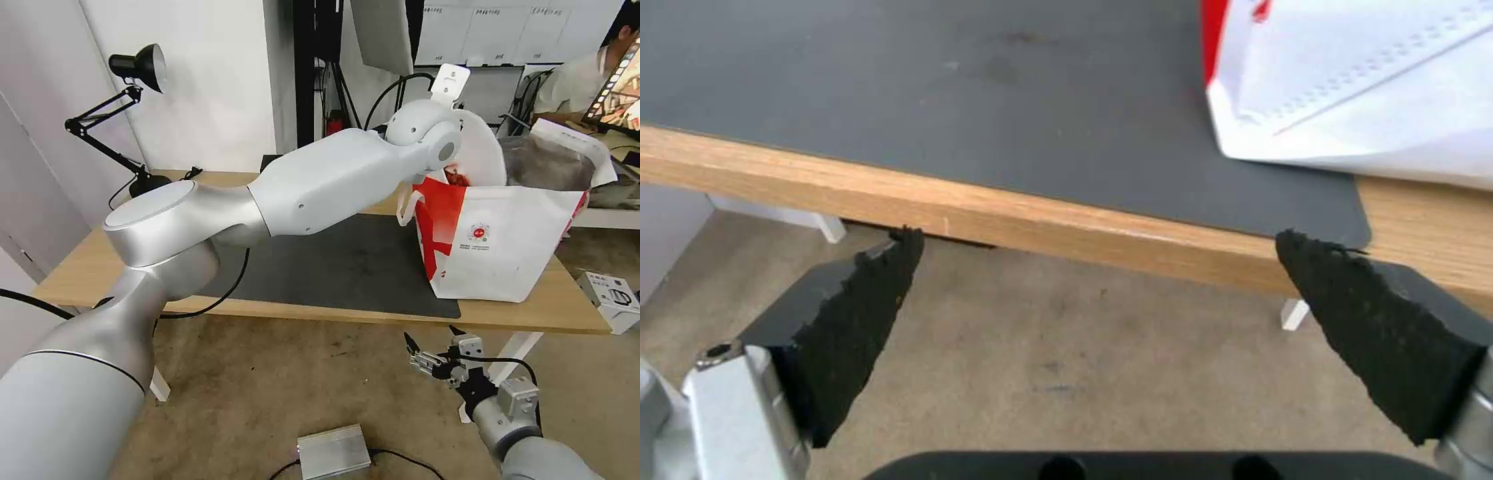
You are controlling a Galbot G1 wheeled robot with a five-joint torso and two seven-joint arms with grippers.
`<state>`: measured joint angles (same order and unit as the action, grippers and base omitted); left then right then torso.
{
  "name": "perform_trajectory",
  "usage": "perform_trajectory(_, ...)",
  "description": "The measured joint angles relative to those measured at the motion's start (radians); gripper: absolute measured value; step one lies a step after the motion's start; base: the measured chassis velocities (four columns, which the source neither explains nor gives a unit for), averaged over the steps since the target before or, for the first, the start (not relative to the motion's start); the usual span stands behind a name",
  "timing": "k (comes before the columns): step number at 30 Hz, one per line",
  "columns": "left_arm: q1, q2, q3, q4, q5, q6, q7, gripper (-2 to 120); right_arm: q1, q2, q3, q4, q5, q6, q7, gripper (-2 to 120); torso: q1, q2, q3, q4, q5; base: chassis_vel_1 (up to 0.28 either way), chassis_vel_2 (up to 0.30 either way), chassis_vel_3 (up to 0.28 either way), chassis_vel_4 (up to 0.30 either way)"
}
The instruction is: Pick up the trash from the table and place it into the takeout bag.
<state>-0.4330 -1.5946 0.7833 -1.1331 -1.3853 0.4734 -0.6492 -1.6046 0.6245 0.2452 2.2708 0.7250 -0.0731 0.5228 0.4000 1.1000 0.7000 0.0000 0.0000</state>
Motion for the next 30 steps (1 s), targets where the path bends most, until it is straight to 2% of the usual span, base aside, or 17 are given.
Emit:
perform_trajectory(1,0.0,0.0,0.0,0.0,0.0,0.0,0.0,46,0.0,0.0,0.0,0.0,0.0,0.0,0.0,100,0.0,0.0,0.0,0.0,0.0,0.0,0.0,0.0,0.0)
perform_trajectory(3,0.0,0.0,0.0,-0.001,-0.002,0.0,0.0,56,0.0,0.0,0.0,0.0,0.0,0.0,0.0,100,0.0,0.0,0.0,0.0,0.0,0.0,0.0,0.0,0.0)
perform_trajectory(5,-0.001,0.0,0.0,-0.002,-0.002,0.0,0.0,59,0.0,0.0,0.0,0.0,0.0,0.0,0.0,100,0.0,0.0,0.0,0.0,0.0,0.0,0.0,0.0,0.0)
perform_trajectory(7,-0.003,0.0,0.0,-0.002,-0.003,0.0,0.0,72,0.0,0.0,0.0,0.0,0.0,0.0,0.0,100,0.0,0.0,0.0,0.0,0.0,0.0,0.0,0.0,0.0)
perform_trajectory(8,-0.003,0.0,0.0,-0.002,-0.003,0.0,0.0,72,0.0,0.0,0.0,0.0,0.0,0.0,0.0,100,0.0,0.0,0.0,0.0,0.0,0.0,0.0,0.0,0.0)
perform_trajectory(15,-0.012,0.0,-0.018,0.0,-0.019,0.009,-0.002,97,0.0,0.0,0.0,0.0,0.0,0.0,0.0,100,0.0,0.0,0.0,0.0,0.0,0.0,0.0,0.0,0.0)
perform_trajectory(22,-0.017,0.0,-0.031,-0.005,-0.059,0.025,-0.021,100,0.0,0.0,0.0,0.0,0.0,0.0,0.0,100,0.0,0.0,0.0,0.0,0.0,0.0,0.0,0.0,0.0)
perform_trajectory(26,-0.006,0.003,-0.064,-0.033,-0.064,0.031,-0.062,100,0.0,0.0,0.0,0.0,0.0,0.0,0.0,100,0.0,0.0,0.0,-0.0001,0.0,0.0,0.0,0.0,0.0)
perform_trajectory(30,0.001,0.037,-0.085,-0.087,-0.065,0.024,-0.091,100,0.0,0.0,0.0,0.0,0.0,0.0,0.0,100,0.0,0.0,0.0,-0.0003,0.0,0.0,0.0,0.0,0.0)
